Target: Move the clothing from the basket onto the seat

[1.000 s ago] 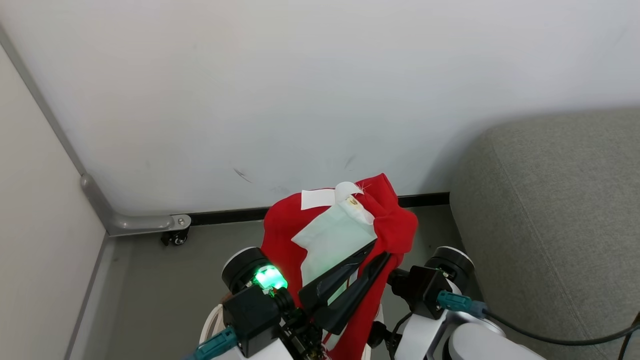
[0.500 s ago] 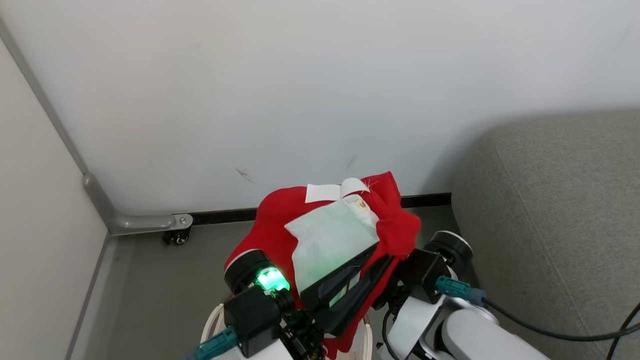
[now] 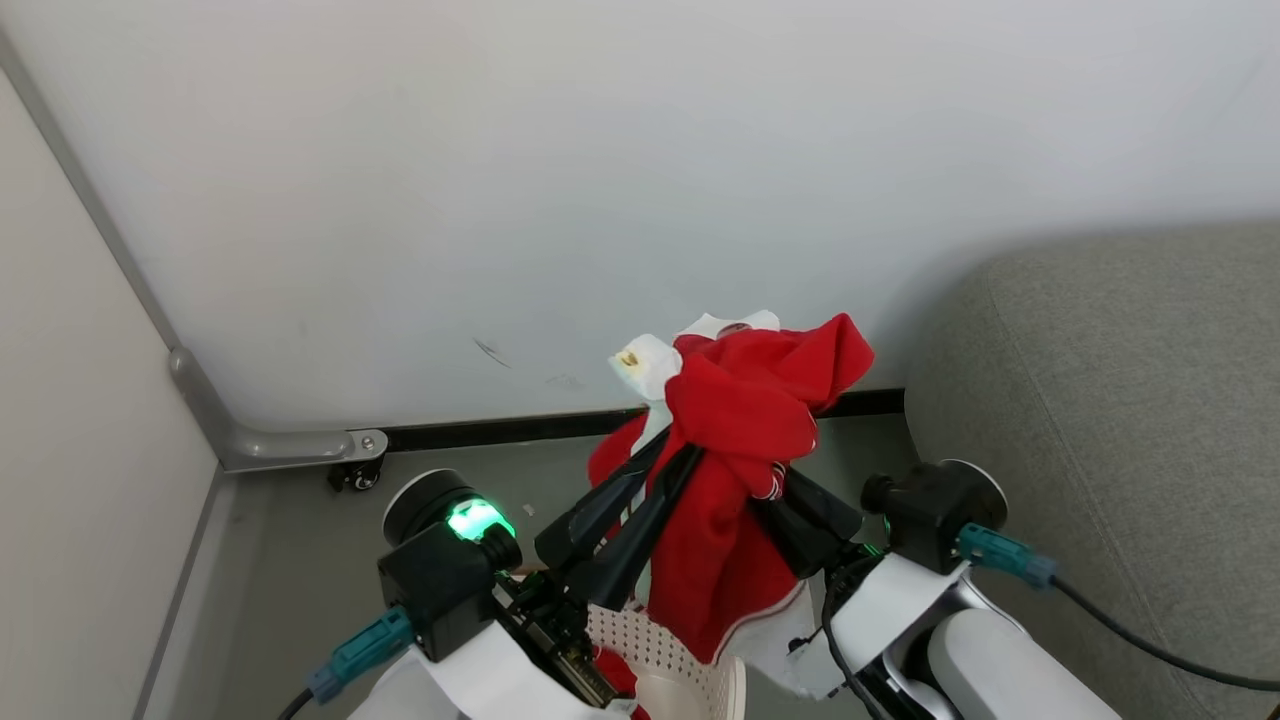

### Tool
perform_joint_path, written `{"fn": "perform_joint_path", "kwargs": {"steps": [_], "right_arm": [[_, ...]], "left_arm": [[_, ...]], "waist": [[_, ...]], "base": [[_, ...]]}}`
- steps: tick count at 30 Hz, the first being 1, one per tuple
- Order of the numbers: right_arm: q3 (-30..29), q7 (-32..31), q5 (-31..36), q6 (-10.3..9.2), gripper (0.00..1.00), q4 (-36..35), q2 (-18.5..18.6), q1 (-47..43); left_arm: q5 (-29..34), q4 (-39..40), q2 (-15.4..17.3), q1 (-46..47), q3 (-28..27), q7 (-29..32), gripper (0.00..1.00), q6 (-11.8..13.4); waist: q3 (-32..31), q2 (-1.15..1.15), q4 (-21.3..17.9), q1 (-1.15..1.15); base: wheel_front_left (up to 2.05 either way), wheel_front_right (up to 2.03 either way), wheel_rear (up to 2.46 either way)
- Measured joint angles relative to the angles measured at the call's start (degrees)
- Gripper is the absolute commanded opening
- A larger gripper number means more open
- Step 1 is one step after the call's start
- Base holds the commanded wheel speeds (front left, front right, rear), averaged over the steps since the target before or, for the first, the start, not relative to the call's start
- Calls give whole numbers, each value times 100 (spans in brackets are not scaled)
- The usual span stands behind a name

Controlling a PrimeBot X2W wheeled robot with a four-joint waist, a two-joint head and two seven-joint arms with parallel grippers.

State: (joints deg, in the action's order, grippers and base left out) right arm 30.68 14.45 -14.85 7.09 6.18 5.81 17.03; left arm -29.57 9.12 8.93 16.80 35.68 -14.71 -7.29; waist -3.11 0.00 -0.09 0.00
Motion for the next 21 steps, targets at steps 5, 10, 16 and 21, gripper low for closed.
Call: {"fn": "perform_joint_path", "kwargs": {"steps": [5,10,16,21], "right_arm": [[-383,0,-57,-1,0,-185,-71,-63],[-705,0,-135,-1,0,-403,-151,-107],[-861,0,-230,-1,0,-620,-193,-159],[-853,0,-230,-1,0,-750,-197,-159]], "left_arm": [[1,-93,-13,-117,-60,0,0,0],[73,-189,-36,-160,-164,0,0,0],[145,-294,-57,-194,-147,0,0,0],[268,-387,-9,-195,-82,0,0,0]], "waist": [[-12,0,-16,0],[-15,0,-33,0],[7,0,-42,0],[32,0,-43,0]], "base": [[0,0,0],[0,0,0],[0,0,0],[0,0,0]]}}
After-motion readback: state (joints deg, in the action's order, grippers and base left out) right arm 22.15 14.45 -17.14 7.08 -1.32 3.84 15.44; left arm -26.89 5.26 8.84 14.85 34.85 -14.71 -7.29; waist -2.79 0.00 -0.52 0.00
